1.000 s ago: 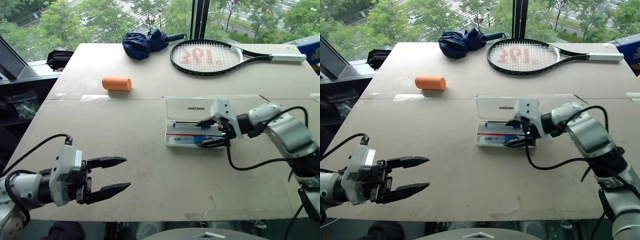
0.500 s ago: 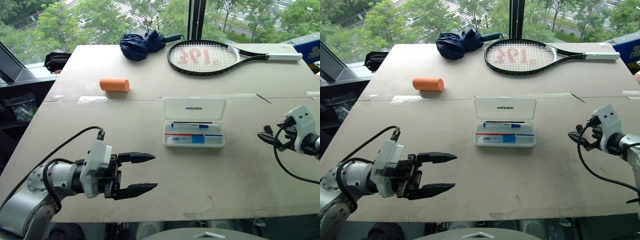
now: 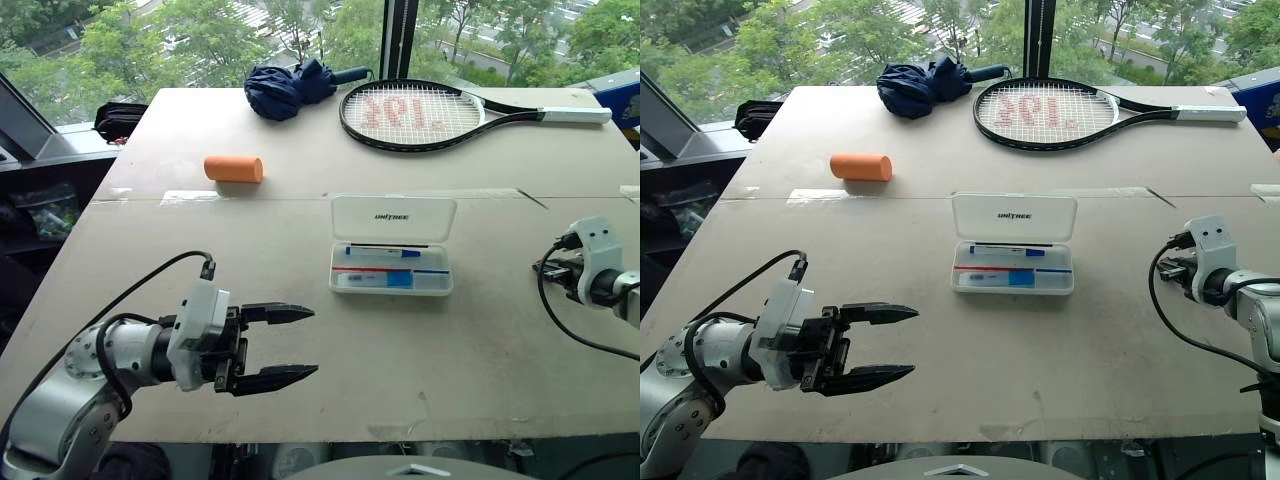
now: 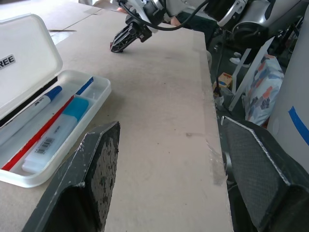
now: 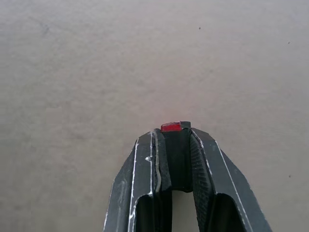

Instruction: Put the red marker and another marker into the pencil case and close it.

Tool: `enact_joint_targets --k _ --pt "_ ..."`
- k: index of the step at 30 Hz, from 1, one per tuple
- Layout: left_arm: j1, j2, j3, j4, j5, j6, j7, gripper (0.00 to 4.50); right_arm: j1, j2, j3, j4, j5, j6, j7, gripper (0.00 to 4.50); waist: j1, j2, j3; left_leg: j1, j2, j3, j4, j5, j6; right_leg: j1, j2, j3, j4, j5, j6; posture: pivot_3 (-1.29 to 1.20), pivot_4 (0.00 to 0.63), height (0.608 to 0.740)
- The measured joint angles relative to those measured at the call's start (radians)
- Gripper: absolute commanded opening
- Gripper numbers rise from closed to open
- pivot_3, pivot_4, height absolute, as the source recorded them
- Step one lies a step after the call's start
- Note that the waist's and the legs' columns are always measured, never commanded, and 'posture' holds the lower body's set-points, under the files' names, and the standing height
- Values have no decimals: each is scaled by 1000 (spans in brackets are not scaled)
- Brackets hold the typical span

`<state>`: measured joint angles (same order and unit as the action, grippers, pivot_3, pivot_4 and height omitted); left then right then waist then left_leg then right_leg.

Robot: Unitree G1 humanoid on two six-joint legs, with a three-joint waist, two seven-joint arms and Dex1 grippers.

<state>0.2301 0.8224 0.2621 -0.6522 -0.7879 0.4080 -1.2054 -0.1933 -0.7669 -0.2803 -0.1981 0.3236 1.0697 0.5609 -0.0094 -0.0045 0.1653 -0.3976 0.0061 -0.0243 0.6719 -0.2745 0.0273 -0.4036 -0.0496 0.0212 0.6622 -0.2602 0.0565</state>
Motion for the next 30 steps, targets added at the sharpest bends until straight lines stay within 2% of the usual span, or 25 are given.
enact_joint_targets --k 4,8,10,13,15,19,21,25,27,29,30 --pt "-16 0 -12 2 0 0 2 3388 16 -17 0 -125 98 9 103 50 -6 1 0 1 1 0 0 0 0 0 1 0 0 0 0 0 150 730" --pt "-43 2 -30 1 -1 3 8 3388 -67 -31 144 -310 219 -33 253 50 -8 1 0 1 3 -1 0 0 0 0 3 -1 0 0 0 0 150 730" --pt "-59 4 -33 1 -3 10 16 3388 -144 -34 295 -309 191 -87 292 50 -5 0 0 0 2 -2 0 0 0 0 3 -2 0 0 0 0 150 730" --pt "-62 5 -31 -1 -10 21 34 3388 -210 -34 428 -245 139 -153 332 50 1 -1 1 -1 1 -2 0 0 0 0 1 -2 -1 0 0 0 150 730" --pt "-61 6 -24 -7 -20 28 51 3388 -241 -46 501 -183 89 -216 372 50 3 -1 1 -1 0 -2 0 0 0 0 -1 -2 -1 0 0 0 150 730" --pt "-38 8 5 -31 -34 41 80 3388 -264 -59 567 -95 22 -299 425 50 -1 -1 1 -1 0 -2 0 0 0 0 -1 -2 -1 0 0 0 150 730" --pt "-23 10 11 -49 -42 48 97 3388 -287 -54 592 -49 -1 -337 454 1084 -3 -1 1 0 0 -2 0 0 0 0 -1 -2 0 0 0 0 150 730" --pt "-10 13 31 -76 -62 68 131 3388 -314 -49 599 7 -16 -384 503 2822 -3 -1 1 0 1 -2 0 0 0 0 -1 -3 0 0 0 0 150 730" --pt "-11 15 43 -87 -78 77 152 3388 -314 -49 593 19 -9 -396 521 2822 -1 -1 1 0 1 -2 0 0 0 0 -1 -3 0 0 0 0 150 730" --pt "-10 18 44 -92 -82 88 171 3388 -313 -47 535 16 60 -365 547 2822 0 -1 1 0 0 -2 0 0 0 0 -1 -3 0 0 0 0 150 730" --pt "-10 18 45 -94 -85 90 180 3388 -314 -47 490 12 103 -339 553 2523 0 -1 1 -1 0 -2 0 0 0 0 -1 -3 0 0 0 0 150 730"
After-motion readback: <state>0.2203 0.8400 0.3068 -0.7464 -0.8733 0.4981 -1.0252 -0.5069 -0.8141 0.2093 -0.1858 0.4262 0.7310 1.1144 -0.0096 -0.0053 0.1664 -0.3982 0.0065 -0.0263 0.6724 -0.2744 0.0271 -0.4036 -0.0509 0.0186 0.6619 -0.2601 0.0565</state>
